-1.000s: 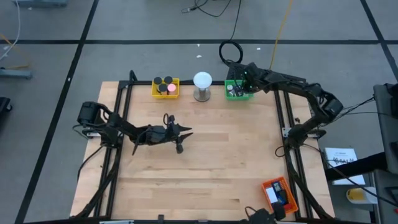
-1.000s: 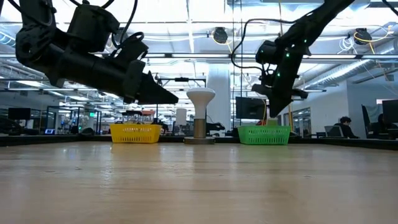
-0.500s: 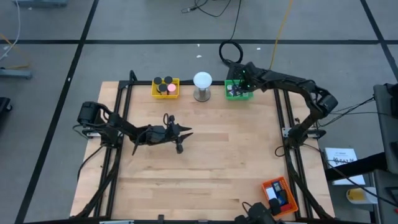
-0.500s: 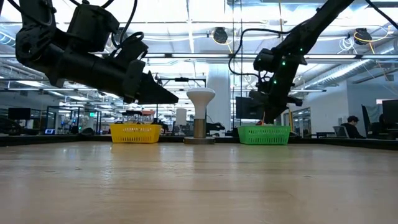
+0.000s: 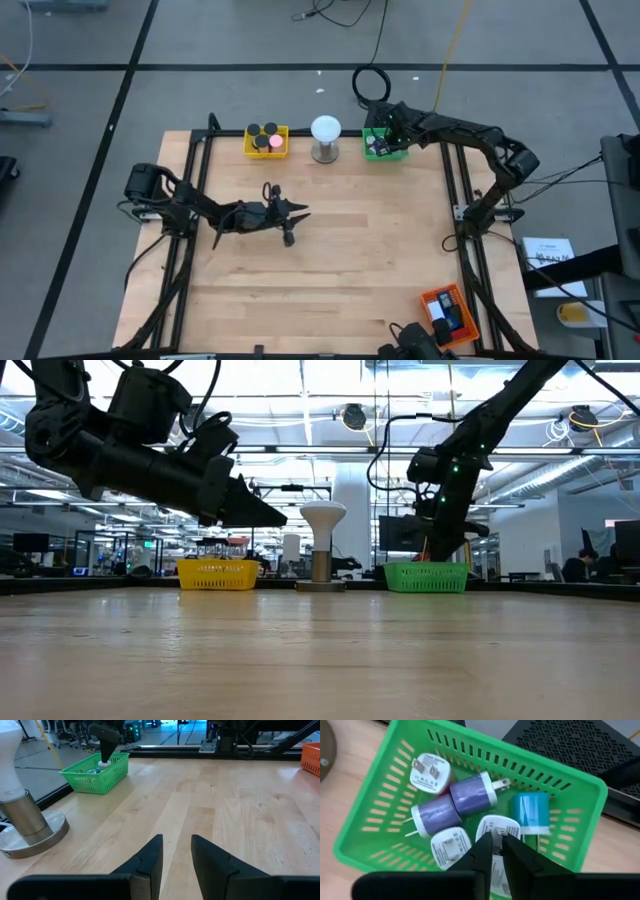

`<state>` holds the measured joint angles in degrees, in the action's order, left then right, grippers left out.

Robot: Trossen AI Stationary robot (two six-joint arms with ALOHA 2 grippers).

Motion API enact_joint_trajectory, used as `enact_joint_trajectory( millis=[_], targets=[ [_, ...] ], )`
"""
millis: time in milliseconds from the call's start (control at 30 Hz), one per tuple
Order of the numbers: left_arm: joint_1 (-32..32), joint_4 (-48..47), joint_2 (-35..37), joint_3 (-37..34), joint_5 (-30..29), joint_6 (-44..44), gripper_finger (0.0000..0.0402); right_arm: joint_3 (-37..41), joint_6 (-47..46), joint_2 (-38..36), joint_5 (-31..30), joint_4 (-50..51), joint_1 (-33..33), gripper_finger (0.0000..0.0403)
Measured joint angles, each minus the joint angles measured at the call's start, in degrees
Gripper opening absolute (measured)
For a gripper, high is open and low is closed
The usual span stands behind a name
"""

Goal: Pick & Place Office items
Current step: Put the green adaptor into the green bin, then return to Home Position

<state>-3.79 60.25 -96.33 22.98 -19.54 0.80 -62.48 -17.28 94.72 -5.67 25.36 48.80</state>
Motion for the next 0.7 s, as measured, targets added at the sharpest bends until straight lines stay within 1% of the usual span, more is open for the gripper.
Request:
enact_joint_trajectory(
  millis=[133,233,367,433,500,567,667,700],
  targets=[
    [0.4,-0.1,0.0,0.0,0.0,0.0,0.0104,0.0,0.1,0.0,-0.1,-0.9,-0.1,0.0062],
    [1.3,-1.4,1.1,-0.1,0.0,0.1,0.0104,0.0,0.8,-2.0,-0.2,-0.7,-0.1,0.009],
    [2.4,-2.7,5.4,-2.8,0.0,-0.4,0.0101,0.0,6.0,-6.6,-0.2,-0.8,-0.2,0.0123],
    [3.1,-2.6,8.6,-5.0,0.0,-0.7,0.0092,0.0,9.0,-9.1,-0.2,-0.4,-0.8,0.013],
    [4.0,-2.6,12.0,-7.9,0.1,-0.6,0.0075,0.9,11.8,-11.7,0.0,-0.9,-2.0,0.0125],
    [5.0,-2.7,15.7,-10.8,1.7,-0.6,0.0053,3.7,14.6,-14.5,2.2,-4.4,-3.8,0.0108],
    [6.5,-2.7,21.1,-14.8,6.5,-0.9,0.0014,10.0,17.2,-18.8,6.2,-12.8,-7.1,0.0066],
    [6.9,-2.8,23.1,-16.0,8.2,-0.9,0.0007,12.3,17.8,-20.2,7.3,-16.1,-8.3,0.0049]
  ],
)
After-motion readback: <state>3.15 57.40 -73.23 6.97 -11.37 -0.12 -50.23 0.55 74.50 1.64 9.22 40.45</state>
